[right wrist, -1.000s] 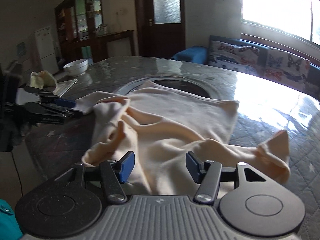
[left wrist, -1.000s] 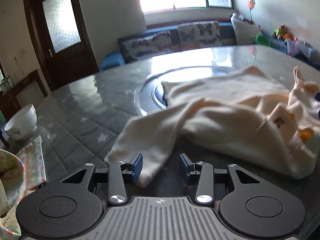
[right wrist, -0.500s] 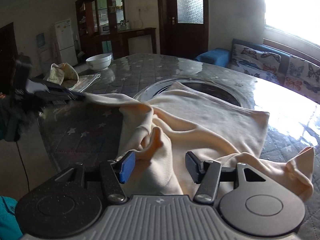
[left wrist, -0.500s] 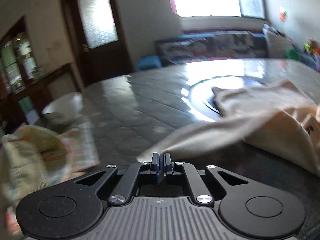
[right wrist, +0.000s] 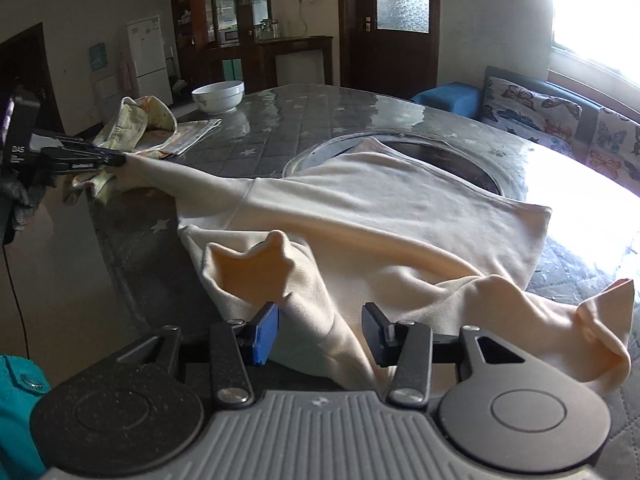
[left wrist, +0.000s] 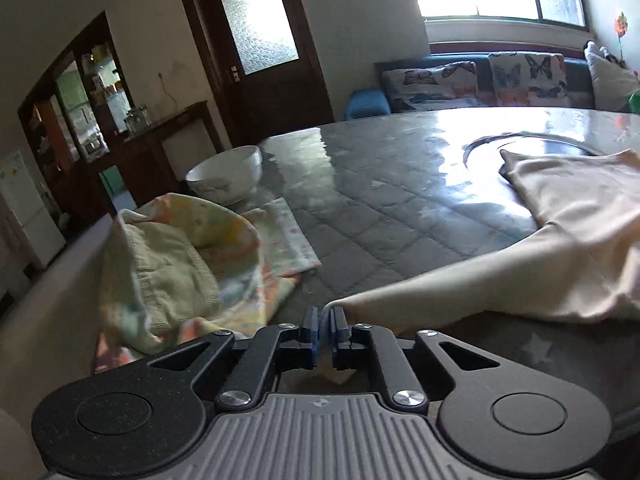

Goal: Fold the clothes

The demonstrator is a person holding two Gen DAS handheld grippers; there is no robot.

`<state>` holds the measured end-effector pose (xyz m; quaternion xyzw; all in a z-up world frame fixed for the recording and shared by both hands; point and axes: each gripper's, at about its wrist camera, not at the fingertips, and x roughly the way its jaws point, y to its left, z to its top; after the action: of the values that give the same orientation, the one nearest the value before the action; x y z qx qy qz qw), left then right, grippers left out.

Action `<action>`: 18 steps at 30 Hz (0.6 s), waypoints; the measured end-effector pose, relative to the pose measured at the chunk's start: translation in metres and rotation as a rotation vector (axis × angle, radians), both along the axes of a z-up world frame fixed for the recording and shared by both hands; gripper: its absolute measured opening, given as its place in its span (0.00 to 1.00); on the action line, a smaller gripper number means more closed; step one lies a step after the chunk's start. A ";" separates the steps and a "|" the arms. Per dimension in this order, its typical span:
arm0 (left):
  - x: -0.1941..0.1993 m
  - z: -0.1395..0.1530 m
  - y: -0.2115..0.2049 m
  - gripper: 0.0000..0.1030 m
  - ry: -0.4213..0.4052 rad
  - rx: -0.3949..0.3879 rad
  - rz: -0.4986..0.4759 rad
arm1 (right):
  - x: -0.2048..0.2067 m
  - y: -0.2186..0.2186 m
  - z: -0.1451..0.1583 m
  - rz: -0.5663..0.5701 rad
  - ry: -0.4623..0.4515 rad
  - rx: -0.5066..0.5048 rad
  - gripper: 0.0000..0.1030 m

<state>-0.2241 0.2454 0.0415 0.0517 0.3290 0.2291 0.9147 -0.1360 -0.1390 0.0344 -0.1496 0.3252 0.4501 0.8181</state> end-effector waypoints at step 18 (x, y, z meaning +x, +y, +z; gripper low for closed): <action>0.062 -0.002 -0.161 0.47 -0.004 -0.169 -0.700 | -0.010 0.007 -0.003 0.075 -0.059 -0.045 0.08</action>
<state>-0.1622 0.0839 0.0399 0.0850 0.3075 -0.1259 0.9394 -0.1464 -0.1320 0.0312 -0.1930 0.3049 0.4683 0.8065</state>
